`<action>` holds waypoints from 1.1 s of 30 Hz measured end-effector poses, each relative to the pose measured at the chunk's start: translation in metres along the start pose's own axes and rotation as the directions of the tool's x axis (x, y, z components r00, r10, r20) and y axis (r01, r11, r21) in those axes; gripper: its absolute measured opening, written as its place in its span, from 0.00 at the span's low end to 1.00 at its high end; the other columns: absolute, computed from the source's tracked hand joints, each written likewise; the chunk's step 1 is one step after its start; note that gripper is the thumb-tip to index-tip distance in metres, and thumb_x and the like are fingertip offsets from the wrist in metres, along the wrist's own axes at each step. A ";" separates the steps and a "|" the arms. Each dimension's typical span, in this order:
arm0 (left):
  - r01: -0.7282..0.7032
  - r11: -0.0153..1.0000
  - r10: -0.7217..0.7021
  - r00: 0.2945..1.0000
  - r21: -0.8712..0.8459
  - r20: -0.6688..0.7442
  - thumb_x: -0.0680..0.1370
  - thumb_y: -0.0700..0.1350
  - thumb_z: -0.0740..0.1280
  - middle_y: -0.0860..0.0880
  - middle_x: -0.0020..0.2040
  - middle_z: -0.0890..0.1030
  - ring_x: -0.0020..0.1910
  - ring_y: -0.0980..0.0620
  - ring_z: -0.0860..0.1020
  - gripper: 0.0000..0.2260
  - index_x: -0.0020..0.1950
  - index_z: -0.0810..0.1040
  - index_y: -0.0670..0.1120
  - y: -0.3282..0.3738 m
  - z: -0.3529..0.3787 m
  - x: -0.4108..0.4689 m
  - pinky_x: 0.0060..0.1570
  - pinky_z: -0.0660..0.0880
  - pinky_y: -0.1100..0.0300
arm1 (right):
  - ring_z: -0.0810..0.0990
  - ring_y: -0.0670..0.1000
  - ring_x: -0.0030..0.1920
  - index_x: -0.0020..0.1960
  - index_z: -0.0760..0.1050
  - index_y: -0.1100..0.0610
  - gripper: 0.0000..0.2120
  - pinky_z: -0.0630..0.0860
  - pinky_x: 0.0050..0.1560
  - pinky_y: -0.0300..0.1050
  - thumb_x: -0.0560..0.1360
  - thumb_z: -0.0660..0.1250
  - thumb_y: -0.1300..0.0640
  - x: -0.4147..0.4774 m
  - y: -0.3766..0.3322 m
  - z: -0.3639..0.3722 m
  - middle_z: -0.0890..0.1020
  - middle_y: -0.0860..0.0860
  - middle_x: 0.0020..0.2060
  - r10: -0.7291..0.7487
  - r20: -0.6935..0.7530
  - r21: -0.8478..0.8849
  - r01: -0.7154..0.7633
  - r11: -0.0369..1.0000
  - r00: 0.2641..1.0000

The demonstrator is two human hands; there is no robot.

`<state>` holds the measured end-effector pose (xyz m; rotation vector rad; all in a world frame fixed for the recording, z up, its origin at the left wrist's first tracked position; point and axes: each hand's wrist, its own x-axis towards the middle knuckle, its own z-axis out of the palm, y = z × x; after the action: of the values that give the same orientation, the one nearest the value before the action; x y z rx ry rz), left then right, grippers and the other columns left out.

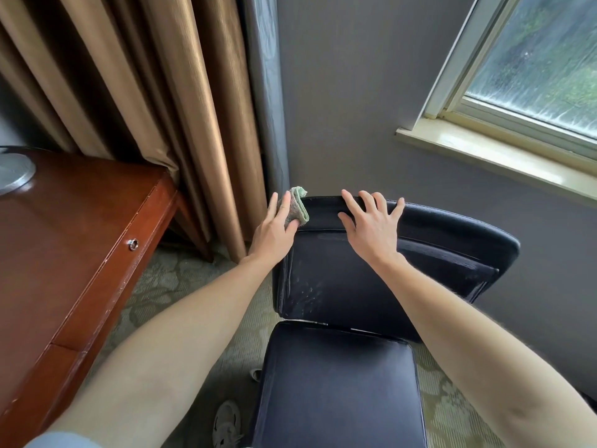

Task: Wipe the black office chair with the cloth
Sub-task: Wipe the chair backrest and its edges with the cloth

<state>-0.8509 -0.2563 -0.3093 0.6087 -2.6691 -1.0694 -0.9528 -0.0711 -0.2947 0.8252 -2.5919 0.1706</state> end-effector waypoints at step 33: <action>-0.470 0.775 0.414 0.883 0.423 0.222 0.75 0.53 0.67 0.47 0.80 0.49 0.79 0.49 0.48 0.42 0.80 0.44 0.48 0.081 0.016 0.026 0.77 0.48 0.52 | 0.65 0.52 0.73 0.71 0.67 0.61 0.23 0.53 0.74 0.60 0.80 0.60 0.51 -0.007 0.042 -0.026 0.71 0.54 0.70 0.215 -0.012 0.258 -0.205 0.944 0.976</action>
<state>-0.9042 -0.2051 -0.2639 -0.0469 -2.9658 -0.3357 -0.9628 -0.0265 -0.2742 0.6171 -2.6502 0.5891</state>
